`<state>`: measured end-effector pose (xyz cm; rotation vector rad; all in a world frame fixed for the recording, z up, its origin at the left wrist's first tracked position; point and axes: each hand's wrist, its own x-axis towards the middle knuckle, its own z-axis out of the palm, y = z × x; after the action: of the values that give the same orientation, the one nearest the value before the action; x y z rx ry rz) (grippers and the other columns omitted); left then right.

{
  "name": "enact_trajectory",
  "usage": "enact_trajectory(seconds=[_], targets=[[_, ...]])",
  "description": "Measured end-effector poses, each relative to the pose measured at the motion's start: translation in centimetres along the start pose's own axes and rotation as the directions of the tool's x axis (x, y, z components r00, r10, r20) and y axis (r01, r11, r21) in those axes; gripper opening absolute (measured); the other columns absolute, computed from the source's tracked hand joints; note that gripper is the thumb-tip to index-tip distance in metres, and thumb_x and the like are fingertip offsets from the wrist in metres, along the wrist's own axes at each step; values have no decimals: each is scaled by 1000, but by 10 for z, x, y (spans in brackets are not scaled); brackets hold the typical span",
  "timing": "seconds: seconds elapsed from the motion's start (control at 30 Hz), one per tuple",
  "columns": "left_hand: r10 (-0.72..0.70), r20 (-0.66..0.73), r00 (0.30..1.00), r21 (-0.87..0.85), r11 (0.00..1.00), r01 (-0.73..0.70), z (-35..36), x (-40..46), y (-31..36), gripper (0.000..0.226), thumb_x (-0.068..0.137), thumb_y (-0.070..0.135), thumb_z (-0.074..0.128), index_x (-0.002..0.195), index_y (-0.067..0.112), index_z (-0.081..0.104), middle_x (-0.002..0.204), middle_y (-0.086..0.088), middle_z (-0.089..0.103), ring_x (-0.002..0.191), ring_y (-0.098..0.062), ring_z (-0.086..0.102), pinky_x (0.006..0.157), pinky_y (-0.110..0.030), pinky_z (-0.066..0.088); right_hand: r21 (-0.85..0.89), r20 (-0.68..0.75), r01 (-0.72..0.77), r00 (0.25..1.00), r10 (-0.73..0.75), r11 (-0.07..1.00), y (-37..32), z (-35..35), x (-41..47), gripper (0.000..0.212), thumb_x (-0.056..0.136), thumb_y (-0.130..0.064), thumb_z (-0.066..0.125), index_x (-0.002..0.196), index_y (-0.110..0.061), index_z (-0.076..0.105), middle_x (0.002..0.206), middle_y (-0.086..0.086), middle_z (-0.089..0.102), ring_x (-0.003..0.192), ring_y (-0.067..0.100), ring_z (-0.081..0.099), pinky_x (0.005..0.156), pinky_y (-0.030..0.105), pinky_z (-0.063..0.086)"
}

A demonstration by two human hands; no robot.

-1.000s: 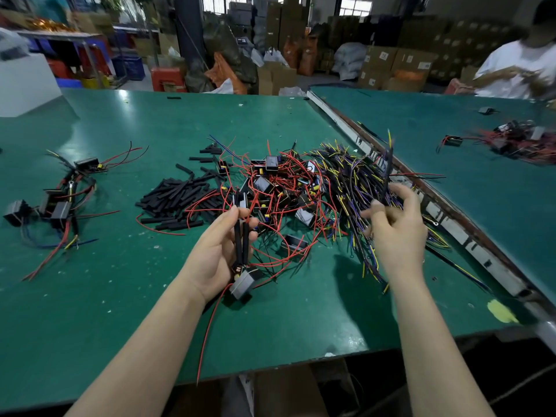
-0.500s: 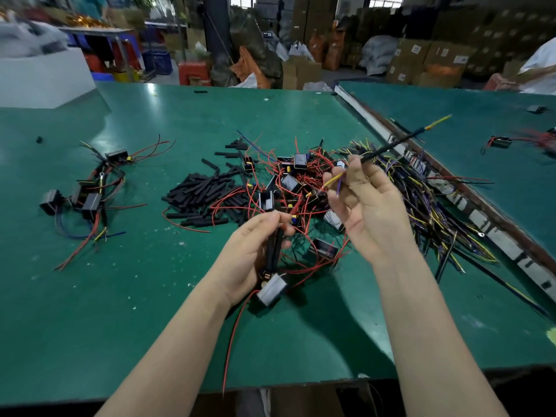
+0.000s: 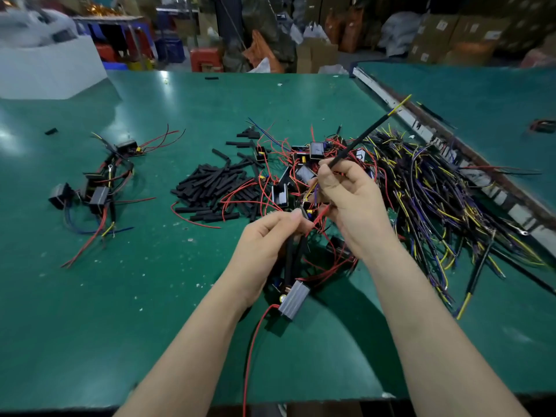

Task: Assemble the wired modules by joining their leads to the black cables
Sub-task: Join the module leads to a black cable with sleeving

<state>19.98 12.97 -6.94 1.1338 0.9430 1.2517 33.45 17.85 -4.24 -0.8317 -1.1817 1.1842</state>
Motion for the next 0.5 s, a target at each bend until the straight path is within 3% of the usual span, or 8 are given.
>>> enact_trajectory(seconds=[0.2, 0.5], targets=[[94, -119, 988, 94, 992, -84, 2, 5, -1, 33, 94, 32, 54, 65, 27, 69, 62, 12, 60, 59, -1, 53, 57, -11, 43, -99, -18, -3, 1000, 2, 995, 5, -2, -5, 3, 92, -25, 63, 94, -27, 62, 72, -7, 69, 56, 4, 55, 52, 17, 41], [132, -157, 979, 155, 982, -108, -1, 4, -7, 15, 91, 20, 62, 77, 25, 61, 64, 14, 55, 58, -2, 48, 56, -11, 41, -134, -1, 43, 999, -44, 990, 5, 0, -12, 6, 90, -24, 65, 95, -26, 62, 66, -9, 64, 52, 5, 54, 52, 15, 43]])
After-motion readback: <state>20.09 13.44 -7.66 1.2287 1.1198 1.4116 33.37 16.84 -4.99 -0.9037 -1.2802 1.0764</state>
